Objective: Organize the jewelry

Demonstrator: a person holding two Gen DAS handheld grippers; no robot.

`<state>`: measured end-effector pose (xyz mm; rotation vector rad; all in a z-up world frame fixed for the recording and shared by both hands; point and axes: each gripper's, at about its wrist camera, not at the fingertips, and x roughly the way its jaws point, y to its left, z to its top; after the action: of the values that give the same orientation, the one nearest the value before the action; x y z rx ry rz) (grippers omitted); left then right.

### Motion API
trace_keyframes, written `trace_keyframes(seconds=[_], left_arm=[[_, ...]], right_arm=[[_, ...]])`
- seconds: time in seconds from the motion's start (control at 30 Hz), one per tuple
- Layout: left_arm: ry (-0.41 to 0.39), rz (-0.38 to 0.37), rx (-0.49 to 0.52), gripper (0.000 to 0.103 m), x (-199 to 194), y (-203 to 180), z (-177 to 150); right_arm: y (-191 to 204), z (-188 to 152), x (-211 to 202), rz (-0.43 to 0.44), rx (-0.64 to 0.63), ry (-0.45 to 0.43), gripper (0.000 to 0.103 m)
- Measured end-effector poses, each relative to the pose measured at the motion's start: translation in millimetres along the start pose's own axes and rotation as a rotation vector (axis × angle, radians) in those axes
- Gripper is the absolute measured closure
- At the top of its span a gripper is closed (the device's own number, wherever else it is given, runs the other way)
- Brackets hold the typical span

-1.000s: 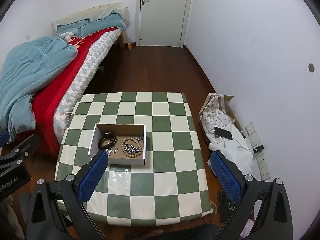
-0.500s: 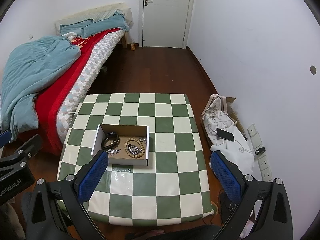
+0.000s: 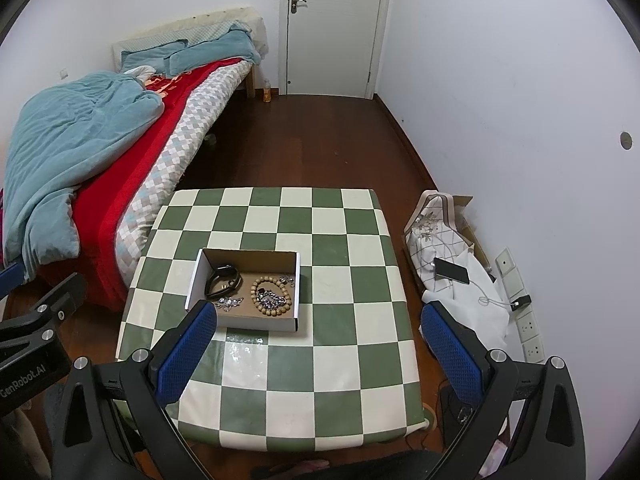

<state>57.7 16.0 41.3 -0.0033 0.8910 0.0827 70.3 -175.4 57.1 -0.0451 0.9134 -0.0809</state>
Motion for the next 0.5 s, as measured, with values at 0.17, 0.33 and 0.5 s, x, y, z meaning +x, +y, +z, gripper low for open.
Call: trace_keyframes(seconds=[0.17, 0.33, 0.5], left_arm=[[-0.003, 0.0, -0.001, 0.001, -1.3, 0.2, -0.7], [-0.009, -0.002, 0.003, 0.001, -5.4, 2.8, -1.1], [-0.015, -0.002, 0.001, 0.001, -7.4, 3.6, -1.7]], right_arm=[[1.0, 0.5, -5.2, 0.004, -0.002, -0.005, 0.0], [0.3, 1.5, -7.8, 0.007, -0.002, -0.006, 0.0], [-0.5, 2.7, -9.4, 0.013, 0.001, -0.008, 0.0]])
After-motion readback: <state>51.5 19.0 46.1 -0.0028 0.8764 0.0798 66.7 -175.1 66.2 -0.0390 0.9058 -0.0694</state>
